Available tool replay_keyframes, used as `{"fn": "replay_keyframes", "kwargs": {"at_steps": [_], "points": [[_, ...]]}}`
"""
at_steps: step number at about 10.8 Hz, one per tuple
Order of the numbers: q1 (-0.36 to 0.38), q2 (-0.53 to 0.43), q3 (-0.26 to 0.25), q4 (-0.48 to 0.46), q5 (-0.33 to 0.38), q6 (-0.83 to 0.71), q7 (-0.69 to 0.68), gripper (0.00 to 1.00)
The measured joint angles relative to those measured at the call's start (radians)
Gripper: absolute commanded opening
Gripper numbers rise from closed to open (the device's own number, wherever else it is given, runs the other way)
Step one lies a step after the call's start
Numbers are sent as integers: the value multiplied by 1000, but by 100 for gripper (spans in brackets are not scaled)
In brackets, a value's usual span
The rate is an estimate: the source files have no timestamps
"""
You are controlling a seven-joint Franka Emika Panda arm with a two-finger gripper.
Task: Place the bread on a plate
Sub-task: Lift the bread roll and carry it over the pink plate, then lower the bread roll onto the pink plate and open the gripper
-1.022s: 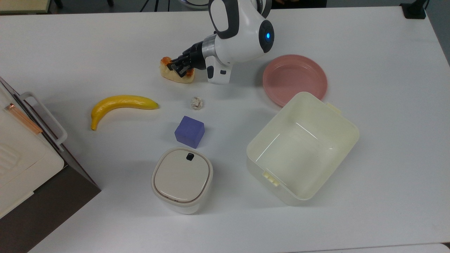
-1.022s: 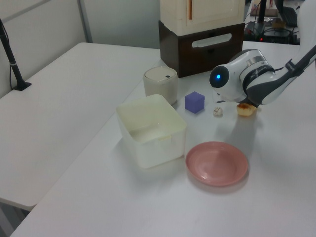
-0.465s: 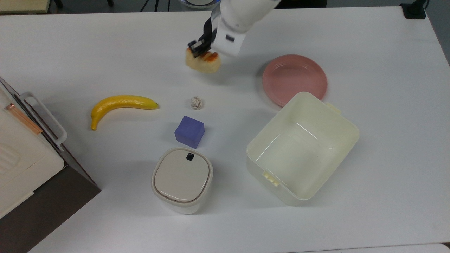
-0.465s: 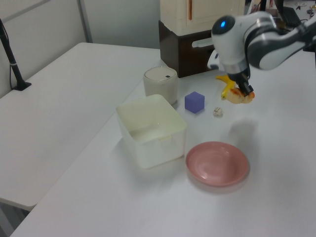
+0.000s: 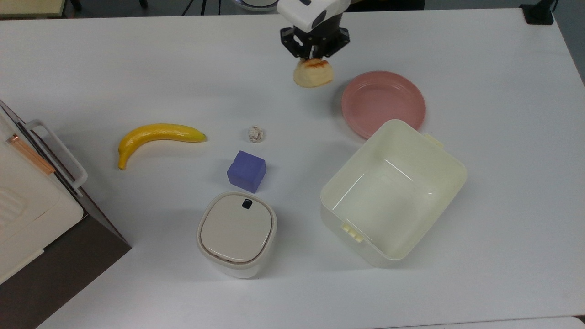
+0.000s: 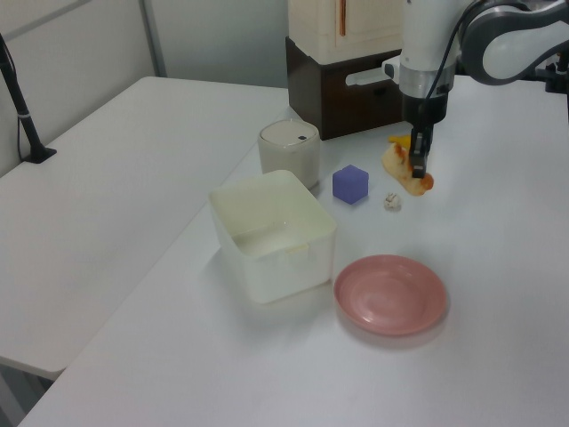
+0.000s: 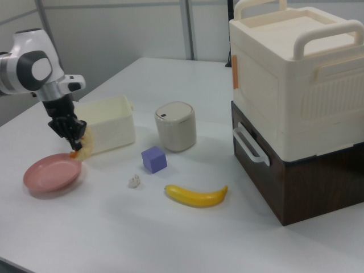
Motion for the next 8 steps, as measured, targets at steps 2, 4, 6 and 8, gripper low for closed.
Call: {"fn": "replay_keyframes", "kwargs": {"at_steps": [2, 4, 6, 8], "points": [[58, 28, 58, 1, 3, 59, 147, 0], [159, 88, 104, 23, -44, 74, 281, 1], [212, 159, 120, 44, -87, 75, 341, 99], [210, 207, 124, 63, -105, 75, 342, 100]]}}
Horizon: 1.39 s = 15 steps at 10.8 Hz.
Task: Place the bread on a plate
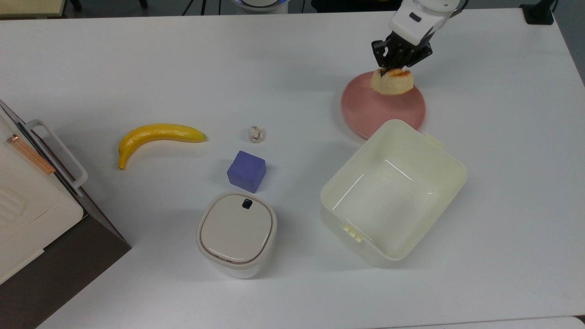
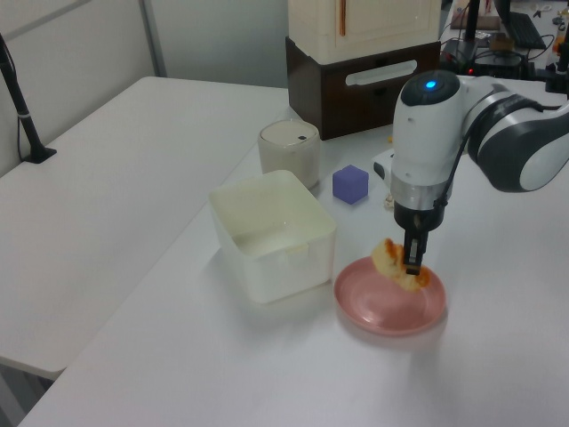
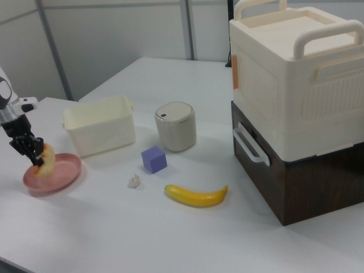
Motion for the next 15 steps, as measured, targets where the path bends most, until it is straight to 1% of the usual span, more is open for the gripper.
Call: {"fn": "replay_keyframes", "kwargs": {"at_steps": [3, 5, 6, 7, 8, 10, 11, 12, 13, 15], "points": [[-23, 12, -2, 36, -6, -3, 0, 100], [-73, 3, -5, 89, -19, -99, -19, 100], [-103, -6, -15, 106, -28, -157, -50, 100], [-132, -19, -37, 118, -34, -200, -122, 100], [-155, -32, -73, 132, -35, -236, -225, 100], [-193, -62, -173, 187, -28, -277, -371, 100], [-215, -73, -224, 223, 1, -287, -428, 100], [-233, -78, -271, 265, 47, -290, -466, 100], [-243, -81, -332, 330, 95, -303, -488, 100], [-243, -83, -414, 417, 141, -349, -493, 100]]}}
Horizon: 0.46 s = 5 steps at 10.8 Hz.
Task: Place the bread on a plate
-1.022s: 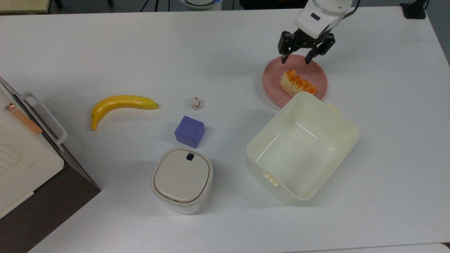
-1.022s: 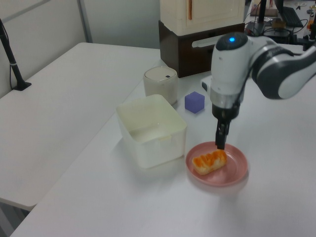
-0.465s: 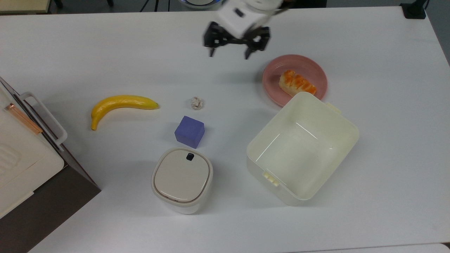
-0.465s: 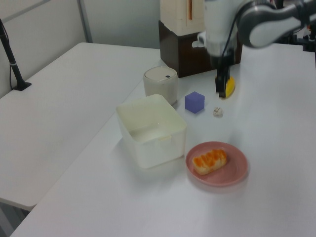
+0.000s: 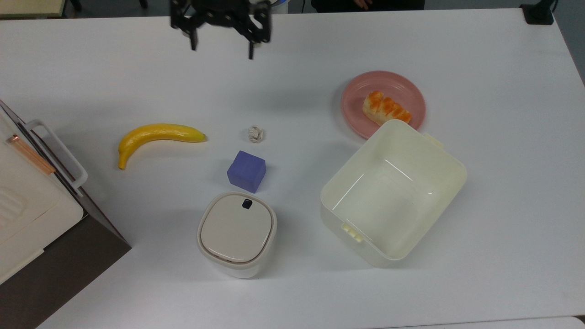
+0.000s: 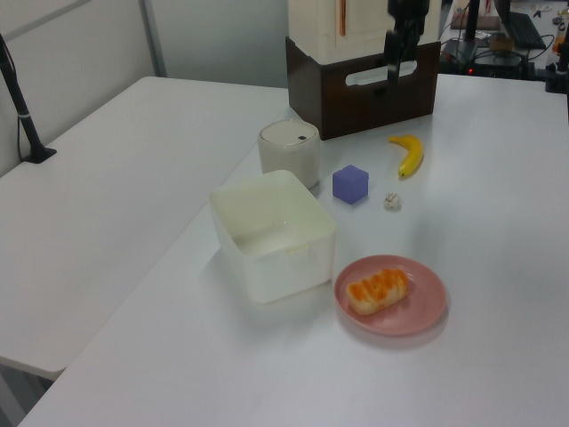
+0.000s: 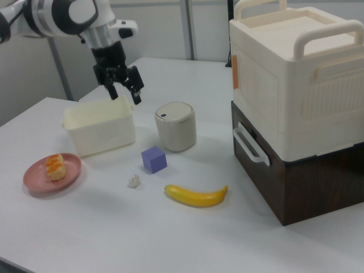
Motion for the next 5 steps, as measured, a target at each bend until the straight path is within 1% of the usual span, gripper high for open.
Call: {"fn": "replay_keyframes", "kwargs": {"at_steps": [1, 2, 5], "points": [[0, -2, -28, 26, 14, -36, -2, 100], [0, -6, -42, 39, 19, -53, -2, 100], [2, -34, -46, 43, 20, -57, -2, 100]]}}
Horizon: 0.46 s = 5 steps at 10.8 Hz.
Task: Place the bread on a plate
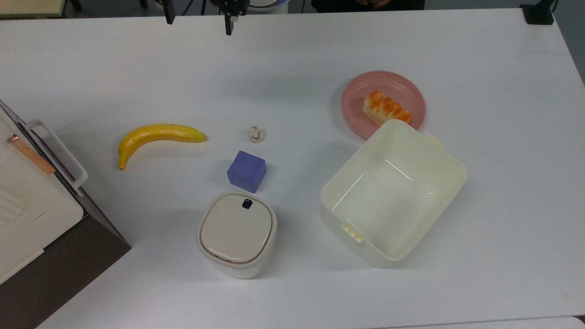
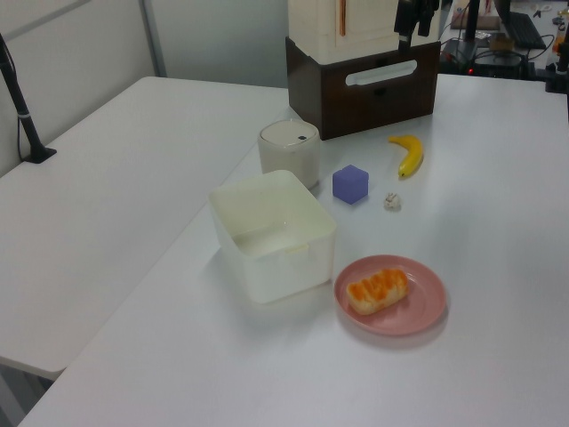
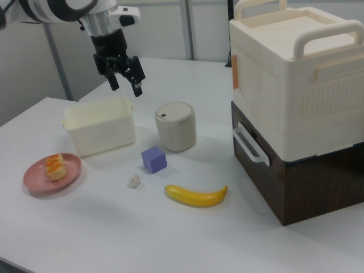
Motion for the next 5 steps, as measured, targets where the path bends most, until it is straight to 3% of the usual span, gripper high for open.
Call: {"fn": "replay_keyframes", "kwargs": {"at_steps": [5], "points": [[3, -7, 0, 0, 0, 0, 0, 100]]}}
